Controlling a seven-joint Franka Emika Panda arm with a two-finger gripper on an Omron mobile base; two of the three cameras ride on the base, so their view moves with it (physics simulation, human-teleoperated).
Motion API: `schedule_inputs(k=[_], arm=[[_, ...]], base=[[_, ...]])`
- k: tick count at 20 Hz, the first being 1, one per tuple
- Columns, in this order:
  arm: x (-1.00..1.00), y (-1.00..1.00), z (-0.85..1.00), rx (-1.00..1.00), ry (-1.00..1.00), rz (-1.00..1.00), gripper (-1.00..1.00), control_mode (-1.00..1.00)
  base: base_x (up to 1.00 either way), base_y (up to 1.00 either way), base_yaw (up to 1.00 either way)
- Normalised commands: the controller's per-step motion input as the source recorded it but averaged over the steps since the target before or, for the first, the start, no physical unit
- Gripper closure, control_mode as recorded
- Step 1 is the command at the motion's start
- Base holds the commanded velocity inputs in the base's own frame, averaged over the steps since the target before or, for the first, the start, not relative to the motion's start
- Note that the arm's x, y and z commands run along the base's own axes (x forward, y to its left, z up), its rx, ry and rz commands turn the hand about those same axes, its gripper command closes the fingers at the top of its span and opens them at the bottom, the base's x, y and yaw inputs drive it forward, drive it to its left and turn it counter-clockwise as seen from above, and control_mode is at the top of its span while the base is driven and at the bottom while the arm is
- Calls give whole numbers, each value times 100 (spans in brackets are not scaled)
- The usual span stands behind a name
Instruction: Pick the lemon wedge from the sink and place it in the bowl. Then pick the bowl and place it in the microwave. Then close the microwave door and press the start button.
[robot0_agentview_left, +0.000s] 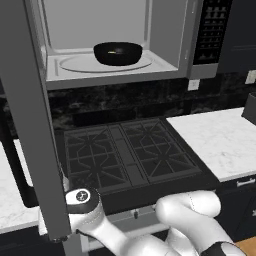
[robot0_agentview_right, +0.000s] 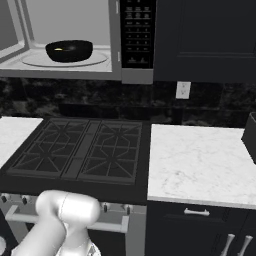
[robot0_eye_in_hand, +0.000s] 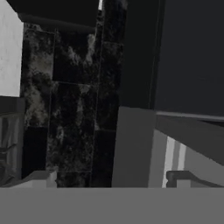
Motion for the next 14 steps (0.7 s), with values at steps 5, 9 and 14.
schedule_inputs(k=[5,9,14], arm=[[0,74,0,-18,0,-9,-100,-100],[0,73,0,-10,-7,-14,-100,-100],[0,68,0,-3,-15,-14,-100,-100]], base=[[0,0,0],[0,0,0],[0,0,0]])
